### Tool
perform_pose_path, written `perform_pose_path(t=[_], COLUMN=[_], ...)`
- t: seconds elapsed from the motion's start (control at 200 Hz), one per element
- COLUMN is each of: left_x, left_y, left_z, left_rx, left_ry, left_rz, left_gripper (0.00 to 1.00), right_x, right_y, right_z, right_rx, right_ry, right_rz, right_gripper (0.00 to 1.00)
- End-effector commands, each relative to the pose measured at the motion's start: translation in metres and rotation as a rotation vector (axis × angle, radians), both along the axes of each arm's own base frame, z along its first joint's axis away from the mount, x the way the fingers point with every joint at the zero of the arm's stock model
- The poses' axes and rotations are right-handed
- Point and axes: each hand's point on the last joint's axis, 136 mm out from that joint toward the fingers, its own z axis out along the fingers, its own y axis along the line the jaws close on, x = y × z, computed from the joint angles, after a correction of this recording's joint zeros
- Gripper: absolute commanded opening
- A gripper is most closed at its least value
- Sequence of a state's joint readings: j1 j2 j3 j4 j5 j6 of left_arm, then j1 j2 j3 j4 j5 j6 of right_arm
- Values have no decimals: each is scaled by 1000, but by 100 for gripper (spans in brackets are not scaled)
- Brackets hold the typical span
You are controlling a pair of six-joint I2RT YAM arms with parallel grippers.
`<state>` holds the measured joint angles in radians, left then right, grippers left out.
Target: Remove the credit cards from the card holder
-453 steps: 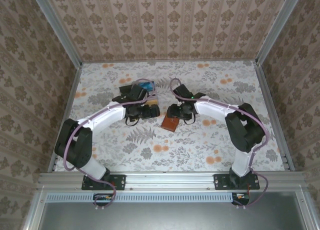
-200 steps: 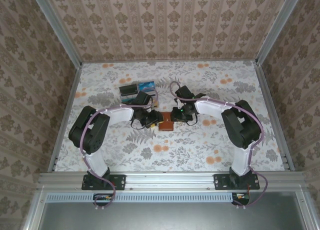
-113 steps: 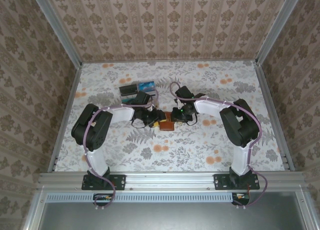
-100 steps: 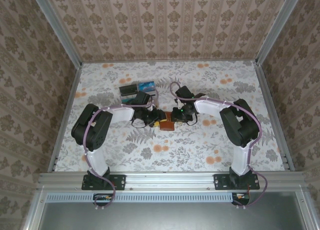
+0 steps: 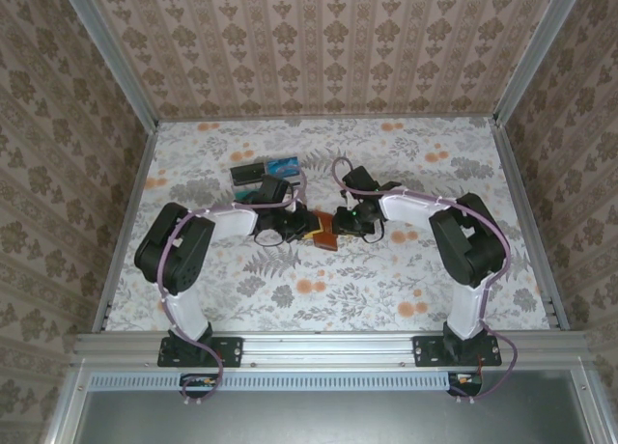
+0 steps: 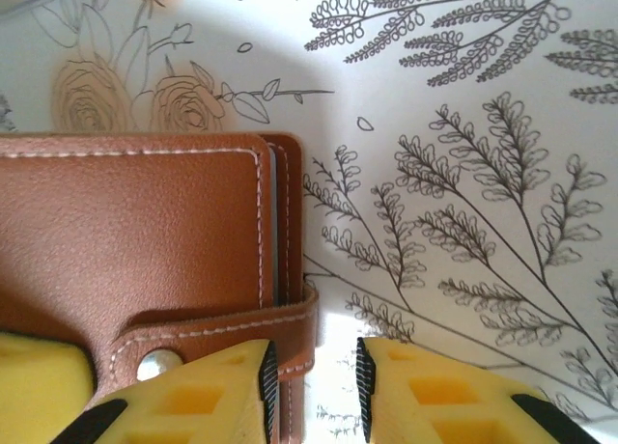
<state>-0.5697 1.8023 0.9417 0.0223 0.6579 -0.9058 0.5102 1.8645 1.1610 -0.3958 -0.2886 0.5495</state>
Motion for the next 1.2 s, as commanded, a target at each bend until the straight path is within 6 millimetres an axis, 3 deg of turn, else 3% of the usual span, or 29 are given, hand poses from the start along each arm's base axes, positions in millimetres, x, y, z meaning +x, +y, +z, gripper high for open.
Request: perform_pose_path(t=[0.0,0.09,0.325,0.9,1.03,1.195], left_x=[0,0,0,-1,1,4], left_y=[0,-1,-5,-9,-9,-4], left_z=[11,11,11,14,16,16], left_rx=[-9,-8,-8,-15,-20,14], left_ry=[-47,-51,-53,-66,-74,-96], left_rz=[-17,-23,-31,-43,-43,-20], left_gripper=[9,8,4,0,0,0], right_x=[7,5,5,6,0,-12], right_y=[4,14,30,29,21,-11], right_z=[31,38,31,12,1,-18], right_rx=[57,116,186,150,98,-79], right_ry=[-89,-93,-26,43,75,100], right_rz=[-5,26,26,0,-11,-50], right_gripper=[35,40,43,38,38,34])
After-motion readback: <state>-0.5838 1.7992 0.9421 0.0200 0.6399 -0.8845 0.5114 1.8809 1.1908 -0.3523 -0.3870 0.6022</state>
